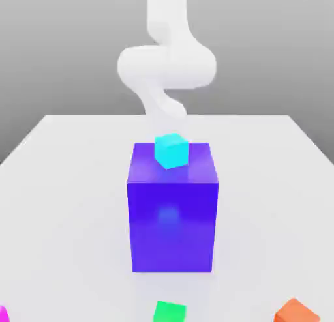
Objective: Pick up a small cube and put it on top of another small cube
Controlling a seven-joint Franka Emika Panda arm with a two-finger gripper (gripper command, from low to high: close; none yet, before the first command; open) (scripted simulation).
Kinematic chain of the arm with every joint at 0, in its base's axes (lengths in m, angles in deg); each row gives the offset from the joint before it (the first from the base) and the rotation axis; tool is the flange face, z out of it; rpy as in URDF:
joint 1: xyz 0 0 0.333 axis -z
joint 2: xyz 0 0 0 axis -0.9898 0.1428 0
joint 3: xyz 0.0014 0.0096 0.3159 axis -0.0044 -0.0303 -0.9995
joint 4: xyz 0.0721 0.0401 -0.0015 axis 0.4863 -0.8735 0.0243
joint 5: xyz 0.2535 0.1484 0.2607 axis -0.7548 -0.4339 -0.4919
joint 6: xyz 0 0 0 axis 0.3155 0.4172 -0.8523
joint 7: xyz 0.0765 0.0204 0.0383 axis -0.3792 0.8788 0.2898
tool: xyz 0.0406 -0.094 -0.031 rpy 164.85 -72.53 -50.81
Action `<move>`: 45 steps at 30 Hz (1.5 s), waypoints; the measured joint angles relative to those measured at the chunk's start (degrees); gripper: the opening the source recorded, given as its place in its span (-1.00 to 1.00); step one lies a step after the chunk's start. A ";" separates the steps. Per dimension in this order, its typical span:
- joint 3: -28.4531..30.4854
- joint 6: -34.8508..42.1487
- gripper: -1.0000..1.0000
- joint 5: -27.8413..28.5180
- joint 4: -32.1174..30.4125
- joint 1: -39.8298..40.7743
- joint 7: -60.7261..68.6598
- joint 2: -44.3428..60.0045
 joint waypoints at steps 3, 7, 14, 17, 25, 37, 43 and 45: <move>2.45 -1.11 0.00 -0.79 1.30 0.00 1.76 6.50; 5.74 -2.56 0.00 -2.16 2.95 -0.02 4.25 14.77; 10.92 -4.96 0.00 -6.00 5.85 0.85 9.68 29.30; 12.61 -5.94 0.00 -8.05 7.11 2.08 12.27 35.61; 14.33 -8.59 0.00 -12.77 10.46 6.91 18.63 52.39; 12.95 -16.64 0.00 -16.89 15.73 15.07 25.03 76.90; 12.44 -17.53 -1.00 -17.50 16.09 15.48 25.48 78.25; 12.52 -17.50 -1.00 -17.48 16.08 15.43 25.47 78.23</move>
